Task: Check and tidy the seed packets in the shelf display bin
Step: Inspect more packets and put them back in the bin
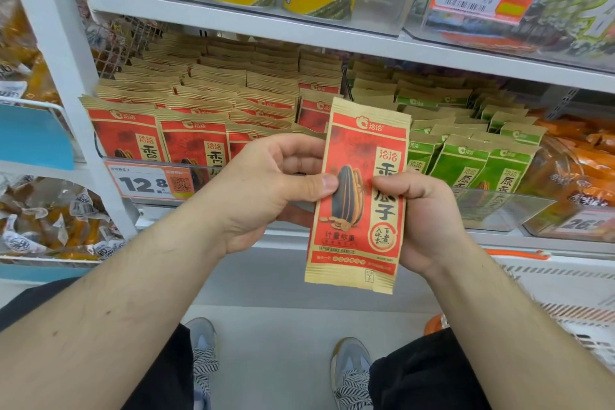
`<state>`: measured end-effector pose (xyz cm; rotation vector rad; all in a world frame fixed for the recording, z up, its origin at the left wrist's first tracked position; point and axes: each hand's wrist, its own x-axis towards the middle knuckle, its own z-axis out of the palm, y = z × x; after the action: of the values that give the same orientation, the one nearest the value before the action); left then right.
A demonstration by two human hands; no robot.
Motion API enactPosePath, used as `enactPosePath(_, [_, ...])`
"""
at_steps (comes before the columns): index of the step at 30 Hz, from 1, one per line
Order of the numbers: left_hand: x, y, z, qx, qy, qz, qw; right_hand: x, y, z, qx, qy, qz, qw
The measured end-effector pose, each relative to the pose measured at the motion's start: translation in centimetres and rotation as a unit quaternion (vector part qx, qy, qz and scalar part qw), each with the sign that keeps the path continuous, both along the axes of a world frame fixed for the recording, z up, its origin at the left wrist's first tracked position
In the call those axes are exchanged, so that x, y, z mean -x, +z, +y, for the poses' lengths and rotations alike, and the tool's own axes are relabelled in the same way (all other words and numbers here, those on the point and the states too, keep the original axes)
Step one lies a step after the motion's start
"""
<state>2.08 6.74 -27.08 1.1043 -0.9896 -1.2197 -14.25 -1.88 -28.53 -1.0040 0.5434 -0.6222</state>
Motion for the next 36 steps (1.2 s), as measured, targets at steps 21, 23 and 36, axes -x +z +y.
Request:
enactPosePath(21, [-3.4, -0.7, -3.9, 0.134, 0.285, -0.652, 0.69, 4.3, 4.3, -1.8, 0.354, -0.264, -0.048, 0.896])
enactPosePath(23, [-2.4, -0.7, -4.5, 0.06, 0.242, -0.686, 0.684, 4.5, 5.0, -1.8, 0.389, -0.283, -0.024, 0.877])
enactPosePath(36, [-2.4, 0.1, -5.7, 0.451, 0.374, -0.361, 0.725, 6.0, 7.8, -1.8, 0.464, -0.35, 0.035, 0.813])
